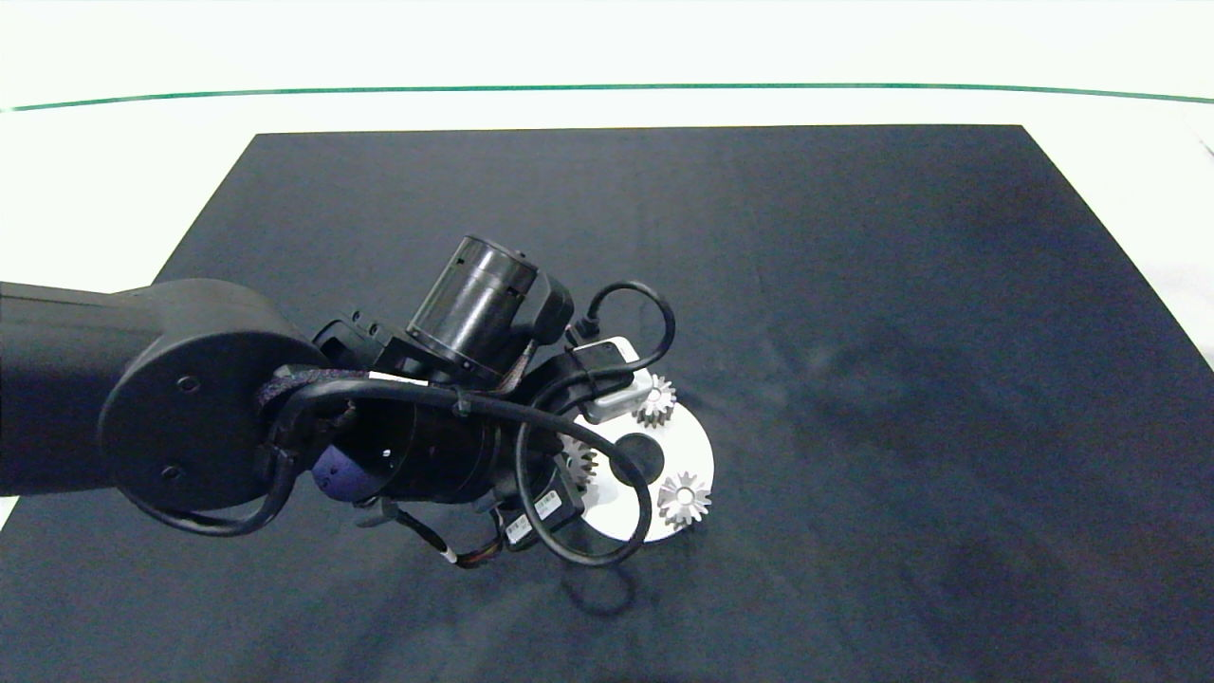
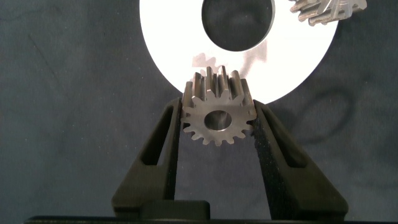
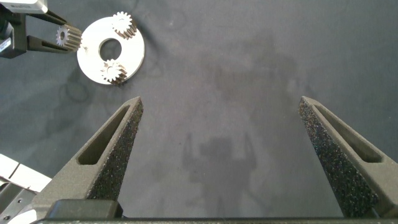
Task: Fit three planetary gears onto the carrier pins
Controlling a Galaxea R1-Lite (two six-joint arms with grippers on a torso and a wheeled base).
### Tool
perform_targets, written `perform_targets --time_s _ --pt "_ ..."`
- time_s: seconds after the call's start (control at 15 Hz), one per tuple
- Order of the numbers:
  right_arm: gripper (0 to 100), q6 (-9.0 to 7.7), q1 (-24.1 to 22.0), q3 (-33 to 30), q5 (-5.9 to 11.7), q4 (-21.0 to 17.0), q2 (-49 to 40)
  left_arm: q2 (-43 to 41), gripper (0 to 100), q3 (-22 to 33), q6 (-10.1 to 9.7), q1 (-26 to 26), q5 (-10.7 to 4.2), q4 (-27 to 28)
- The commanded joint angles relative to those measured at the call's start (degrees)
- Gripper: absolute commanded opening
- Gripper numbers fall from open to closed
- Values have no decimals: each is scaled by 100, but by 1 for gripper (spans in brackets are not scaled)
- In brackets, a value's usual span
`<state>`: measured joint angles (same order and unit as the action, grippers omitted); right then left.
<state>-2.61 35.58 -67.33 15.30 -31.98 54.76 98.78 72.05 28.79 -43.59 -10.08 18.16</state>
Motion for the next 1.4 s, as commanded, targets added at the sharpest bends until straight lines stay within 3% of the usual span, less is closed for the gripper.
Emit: perform_targets --time_s 0.07,0.33,1.4 --pt "100 -3 10 0 8 -19 0 18 28 55 56 0 -11 64" --pt "100 -3 10 0 -1 -19 0 18 28 125 179 44 -20 372" --pt "100 -12 10 0 -1 -10 -9 150 28 310 179 -9 -29 381"
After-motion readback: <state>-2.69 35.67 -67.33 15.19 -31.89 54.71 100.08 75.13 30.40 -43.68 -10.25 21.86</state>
